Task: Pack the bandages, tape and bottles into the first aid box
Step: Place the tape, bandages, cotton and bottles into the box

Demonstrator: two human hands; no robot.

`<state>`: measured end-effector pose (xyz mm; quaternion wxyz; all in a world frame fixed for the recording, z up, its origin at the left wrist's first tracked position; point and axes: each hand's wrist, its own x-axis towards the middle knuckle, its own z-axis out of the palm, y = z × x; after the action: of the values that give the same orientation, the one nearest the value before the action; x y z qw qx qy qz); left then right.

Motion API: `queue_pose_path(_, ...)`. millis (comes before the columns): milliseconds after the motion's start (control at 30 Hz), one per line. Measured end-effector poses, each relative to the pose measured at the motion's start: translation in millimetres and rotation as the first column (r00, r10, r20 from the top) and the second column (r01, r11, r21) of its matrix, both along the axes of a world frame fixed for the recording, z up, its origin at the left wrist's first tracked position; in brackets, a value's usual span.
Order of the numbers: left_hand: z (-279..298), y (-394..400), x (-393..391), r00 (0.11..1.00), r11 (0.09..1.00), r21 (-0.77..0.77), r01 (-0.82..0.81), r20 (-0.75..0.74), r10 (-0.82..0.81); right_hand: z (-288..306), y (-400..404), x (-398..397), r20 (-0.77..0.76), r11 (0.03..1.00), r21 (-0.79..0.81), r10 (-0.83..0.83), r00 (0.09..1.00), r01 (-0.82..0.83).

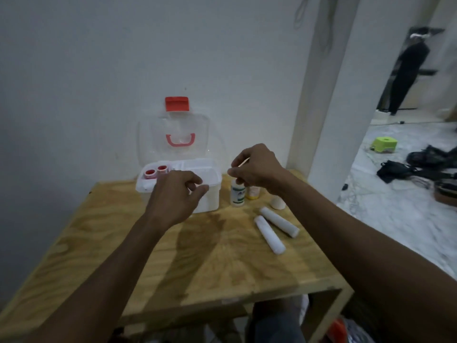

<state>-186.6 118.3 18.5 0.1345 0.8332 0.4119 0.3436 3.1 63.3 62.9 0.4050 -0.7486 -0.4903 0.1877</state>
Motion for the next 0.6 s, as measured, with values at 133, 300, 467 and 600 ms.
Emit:
queue_pose_path(133,-22,-26,42,0.997,0.992,-0.116,0.056,-0.044,-0.062,-21,-32,40,0.104,0.998,-0.034,-0.055,0.993,0.059)
queue_pose_path(300,-51,-47,89,0.976,0.967,-0.250,0.051,-0.193,-0.101,-45,-60,68,0.214,0.982,-0.169,-0.052,0.975,0.089)
queue_pose_path(467,-64,-53,122,0.947,0.923,-0.385,0.005,-0.295,-0.128,-61,-67,81,0.098,0.951,-0.303,-0.036,0.995,0.065)
queue_pose_path(600,-65,-52,134,0.933,0.894,-0.445,-0.059,-0.344,-0.110,-73,-64,87,0.017,0.938,-0.342,-0.057,0.998,0.059)
